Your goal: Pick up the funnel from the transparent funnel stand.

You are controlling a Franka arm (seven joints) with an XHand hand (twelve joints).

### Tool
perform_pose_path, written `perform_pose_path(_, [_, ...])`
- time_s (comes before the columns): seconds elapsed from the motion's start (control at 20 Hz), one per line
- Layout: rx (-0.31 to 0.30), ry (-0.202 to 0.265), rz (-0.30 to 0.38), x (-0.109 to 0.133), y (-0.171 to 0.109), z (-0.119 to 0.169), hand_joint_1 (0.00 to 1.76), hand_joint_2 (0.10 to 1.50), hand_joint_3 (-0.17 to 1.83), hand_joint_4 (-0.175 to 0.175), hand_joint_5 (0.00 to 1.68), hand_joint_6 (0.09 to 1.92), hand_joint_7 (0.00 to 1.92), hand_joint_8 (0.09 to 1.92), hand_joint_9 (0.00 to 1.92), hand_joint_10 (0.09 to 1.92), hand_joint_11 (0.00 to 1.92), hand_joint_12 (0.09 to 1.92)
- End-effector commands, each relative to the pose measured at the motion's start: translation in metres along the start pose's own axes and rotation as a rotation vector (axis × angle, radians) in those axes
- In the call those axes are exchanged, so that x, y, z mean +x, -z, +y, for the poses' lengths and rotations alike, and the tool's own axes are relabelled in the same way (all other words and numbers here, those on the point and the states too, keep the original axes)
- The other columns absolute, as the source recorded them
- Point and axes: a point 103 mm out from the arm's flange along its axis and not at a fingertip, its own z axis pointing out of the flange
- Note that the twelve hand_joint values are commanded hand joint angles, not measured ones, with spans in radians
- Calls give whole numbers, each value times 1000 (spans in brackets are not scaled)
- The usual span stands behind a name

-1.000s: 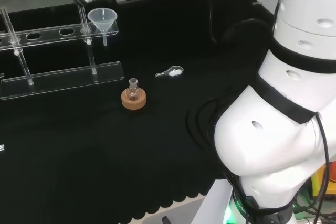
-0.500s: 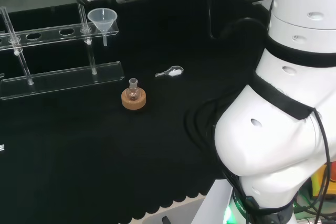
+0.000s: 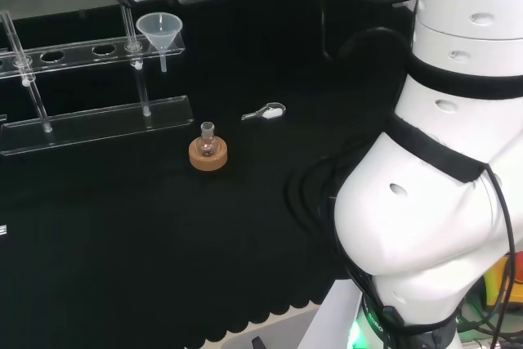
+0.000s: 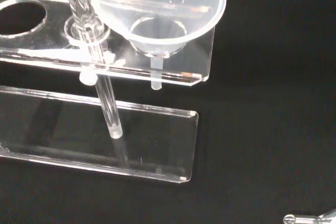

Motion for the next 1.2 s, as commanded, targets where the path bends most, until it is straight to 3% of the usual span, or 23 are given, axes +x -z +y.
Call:
perform_pose_path(0.05, [26,-12,-6,3,-11,6,292,697,10,-63,0,87,67,448,0,472,0,502])
perform_pose_path(1.2, [117,-47,-31,15,-57,32,309,696,7,-82,0,87,68,483,0,570,0,491])
